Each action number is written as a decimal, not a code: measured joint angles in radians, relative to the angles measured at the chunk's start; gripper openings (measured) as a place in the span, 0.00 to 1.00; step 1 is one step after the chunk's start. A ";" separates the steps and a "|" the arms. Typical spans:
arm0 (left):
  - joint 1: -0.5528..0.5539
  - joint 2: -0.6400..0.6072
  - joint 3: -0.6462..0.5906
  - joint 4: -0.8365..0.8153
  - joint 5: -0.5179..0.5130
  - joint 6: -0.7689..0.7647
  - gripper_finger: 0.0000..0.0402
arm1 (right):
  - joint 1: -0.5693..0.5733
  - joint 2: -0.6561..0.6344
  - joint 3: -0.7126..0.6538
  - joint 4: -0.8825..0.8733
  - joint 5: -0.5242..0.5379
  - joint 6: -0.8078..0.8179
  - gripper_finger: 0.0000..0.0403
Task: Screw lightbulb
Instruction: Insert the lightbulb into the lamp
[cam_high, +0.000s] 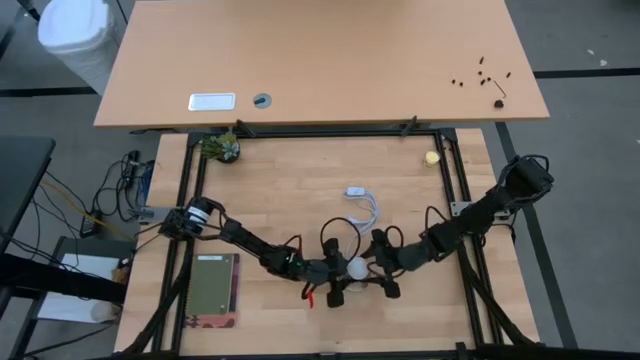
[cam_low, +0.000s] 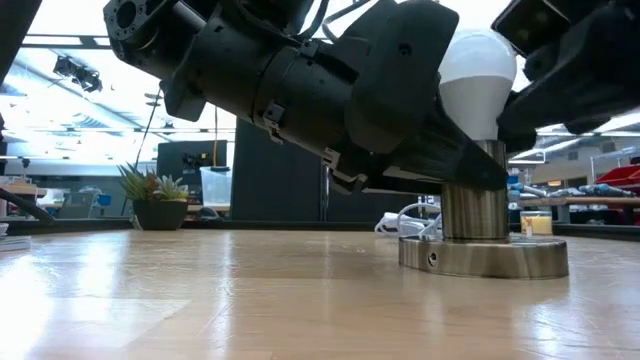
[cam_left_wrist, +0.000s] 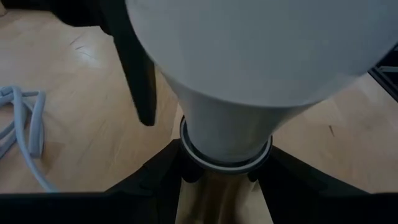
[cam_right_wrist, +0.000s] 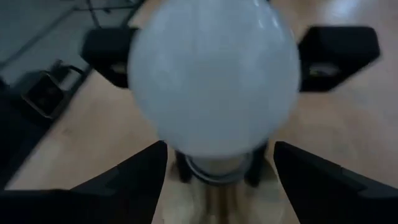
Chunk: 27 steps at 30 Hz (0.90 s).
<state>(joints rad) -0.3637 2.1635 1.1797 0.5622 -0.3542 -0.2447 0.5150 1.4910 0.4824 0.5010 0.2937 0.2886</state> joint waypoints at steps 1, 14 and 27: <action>0.002 0.000 0.000 0.002 0.000 0.000 0.47 | -0.005 0.000 0.000 0.013 -0.024 -0.004 0.75; 0.011 0.000 0.000 -0.013 -0.083 -0.055 0.47 | 0.130 0.000 0.000 0.010 0.056 0.107 0.70; 0.015 0.000 -0.001 -0.015 -0.053 -0.023 0.47 | 0.106 0.000 0.000 -0.097 0.155 0.108 0.69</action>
<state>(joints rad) -0.3487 2.1638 1.1791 0.5471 -0.4073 -0.2675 0.6209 1.4906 0.4824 0.4038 0.4491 0.3965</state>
